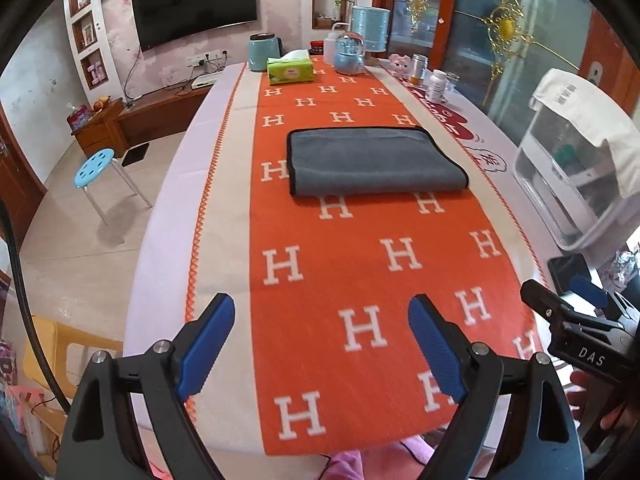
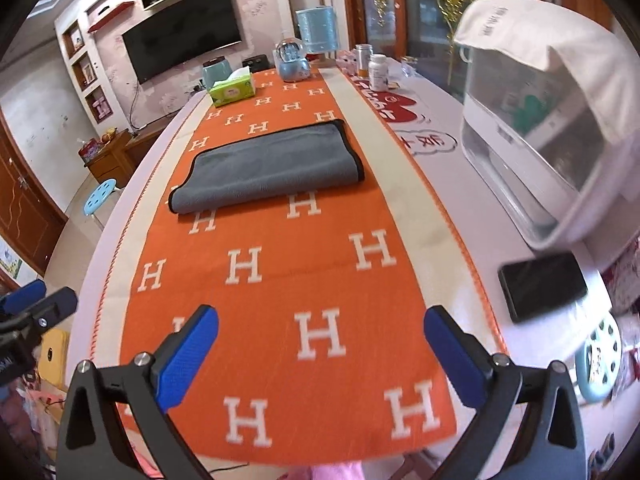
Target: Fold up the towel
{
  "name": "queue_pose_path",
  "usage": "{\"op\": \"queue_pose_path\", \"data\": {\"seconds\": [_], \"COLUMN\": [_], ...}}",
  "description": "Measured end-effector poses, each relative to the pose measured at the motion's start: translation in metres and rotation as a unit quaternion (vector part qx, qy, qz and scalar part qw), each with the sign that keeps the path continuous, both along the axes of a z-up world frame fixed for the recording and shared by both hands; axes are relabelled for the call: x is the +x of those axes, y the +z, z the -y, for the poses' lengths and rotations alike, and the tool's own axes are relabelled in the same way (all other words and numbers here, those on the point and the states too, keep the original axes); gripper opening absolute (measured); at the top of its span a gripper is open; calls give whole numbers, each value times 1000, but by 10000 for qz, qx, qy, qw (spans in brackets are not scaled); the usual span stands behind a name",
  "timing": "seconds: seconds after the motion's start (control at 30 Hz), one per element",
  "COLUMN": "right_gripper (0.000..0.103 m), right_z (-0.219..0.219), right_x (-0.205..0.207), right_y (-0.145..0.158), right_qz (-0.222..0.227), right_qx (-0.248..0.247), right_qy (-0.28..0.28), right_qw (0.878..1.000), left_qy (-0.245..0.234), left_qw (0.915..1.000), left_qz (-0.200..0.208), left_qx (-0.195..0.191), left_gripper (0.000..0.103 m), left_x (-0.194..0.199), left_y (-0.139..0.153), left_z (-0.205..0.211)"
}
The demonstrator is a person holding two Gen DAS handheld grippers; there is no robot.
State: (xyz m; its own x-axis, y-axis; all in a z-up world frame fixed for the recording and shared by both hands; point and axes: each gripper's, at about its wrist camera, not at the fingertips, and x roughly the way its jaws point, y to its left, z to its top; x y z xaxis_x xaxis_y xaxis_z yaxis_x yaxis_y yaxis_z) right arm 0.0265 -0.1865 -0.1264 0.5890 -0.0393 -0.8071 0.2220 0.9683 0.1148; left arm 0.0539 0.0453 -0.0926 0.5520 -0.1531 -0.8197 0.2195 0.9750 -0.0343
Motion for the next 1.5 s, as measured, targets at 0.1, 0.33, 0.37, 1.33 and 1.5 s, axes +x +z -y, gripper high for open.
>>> {"op": "queue_pose_path", "data": {"seconds": [0.1,0.33,0.37,1.33,1.5], "right_gripper": [103,103,103,103,103], "right_z": [-4,-11,-11,7,12], "right_x": [-12,-33,-33,-53,-50], "right_y": [6,33,38,105,105], "right_qz": [-156,-188,-227,242,292], "right_qx": [119,2,25,-235,-249], "right_qy": [-21,224,296,602,538], "right_qw": [9998,9996,9993,9976,9978], "left_qy": [-45,-15,-1,741,726], "left_qw": [9995,9983,9984,9962,9955], "left_qz": [-286,-565,-564,460,597], "left_qx": [-120,-129,-65,19,97], "left_gripper": [89,102,102,102,102], "left_x": [-11,-29,-30,-45,-47], "left_y": [-1,7,10,82,86], "left_z": [2,7,9,52,58]}}
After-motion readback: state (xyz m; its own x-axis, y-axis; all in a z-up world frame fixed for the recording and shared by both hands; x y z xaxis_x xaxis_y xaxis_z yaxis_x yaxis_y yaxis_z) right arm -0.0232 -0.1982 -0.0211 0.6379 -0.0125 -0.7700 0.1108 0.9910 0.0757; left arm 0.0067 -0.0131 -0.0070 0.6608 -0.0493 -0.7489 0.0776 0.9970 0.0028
